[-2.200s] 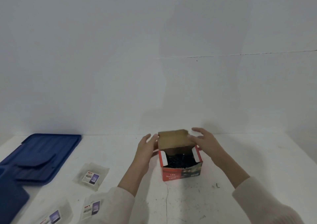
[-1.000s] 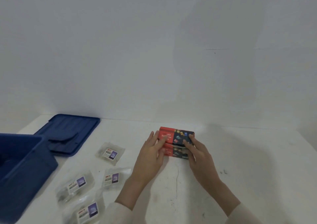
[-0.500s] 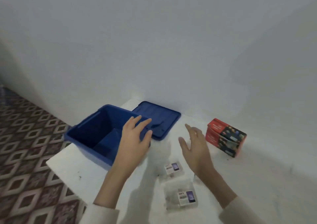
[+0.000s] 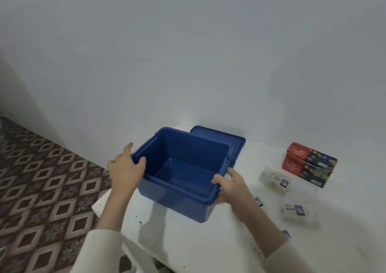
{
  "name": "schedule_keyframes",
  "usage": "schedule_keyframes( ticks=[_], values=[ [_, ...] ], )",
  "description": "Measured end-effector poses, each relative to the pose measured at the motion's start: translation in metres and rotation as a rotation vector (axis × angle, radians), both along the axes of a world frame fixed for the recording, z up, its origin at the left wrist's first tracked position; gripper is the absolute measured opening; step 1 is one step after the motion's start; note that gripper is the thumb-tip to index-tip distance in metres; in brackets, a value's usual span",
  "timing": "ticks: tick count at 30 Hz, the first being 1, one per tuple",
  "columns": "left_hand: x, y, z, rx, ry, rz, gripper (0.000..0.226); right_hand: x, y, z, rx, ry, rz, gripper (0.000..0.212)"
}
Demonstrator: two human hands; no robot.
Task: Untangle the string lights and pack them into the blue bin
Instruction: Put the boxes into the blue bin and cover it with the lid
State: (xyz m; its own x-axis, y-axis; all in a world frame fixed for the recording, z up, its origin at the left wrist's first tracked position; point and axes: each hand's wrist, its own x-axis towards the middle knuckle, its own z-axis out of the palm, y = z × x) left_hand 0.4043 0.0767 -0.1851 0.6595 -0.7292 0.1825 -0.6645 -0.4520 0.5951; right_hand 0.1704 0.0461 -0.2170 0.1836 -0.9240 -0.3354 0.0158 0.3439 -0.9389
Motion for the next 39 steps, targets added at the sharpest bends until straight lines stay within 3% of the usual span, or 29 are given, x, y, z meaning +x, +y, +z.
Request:
schedule_keyframes(
  ticks=[3, 6, 9, 14, 19, 27, 32, 35, 39],
  values=[
    [-0.019, 0.000, 0.039, -0.151, -0.012, -0.083, 0.041, -0.048, 0.006, 0.027, -0.095, 0.032, 0.026, 0.032],
    [-0.067, -0.012, 0.074, -0.236, 0.298, -0.300, 0.039, -0.125, 0.014, 0.054, -0.183, 0.082, -0.041, 0.033],
    [-0.143, -0.031, 0.079, -0.108, 0.636, -0.601, 0.052, -0.215, 0.033, 0.072, -0.196, 0.186, -0.144, 0.036],
    [-0.295, -0.044, 0.037, 0.024, 0.667, -0.867, 0.071, -0.344, 0.080, 0.077, -0.138, 0.409, -0.407, 0.041],
    [-0.393, -0.045, 0.000, 0.126, 0.652, -0.997, 0.070, -0.428, 0.088, 0.051, -0.021, 0.549, -0.570, 0.026],
    [-0.431, -0.050, -0.039, 0.160, 0.618, -0.908, 0.078, -0.479, 0.064, 0.015, 0.069, 0.587, -0.501, 0.033],
    [-0.430, -0.060, -0.036, 0.097, 0.674, -0.890, 0.050, -0.475, 0.059, 0.008, -0.055, 0.773, -0.404, 0.056],
    [-0.414, -0.105, -0.037, -0.001, 0.405, -0.838, 0.057, -0.472, 0.059, 0.004, -0.088, 0.832, -0.326, 0.060],
    [-0.407, -0.166, -0.048, 0.470, -0.336, -1.011, 0.084, -0.474, 0.057, 0.003, -0.080, 0.845, -0.294, 0.062]
  ],
)
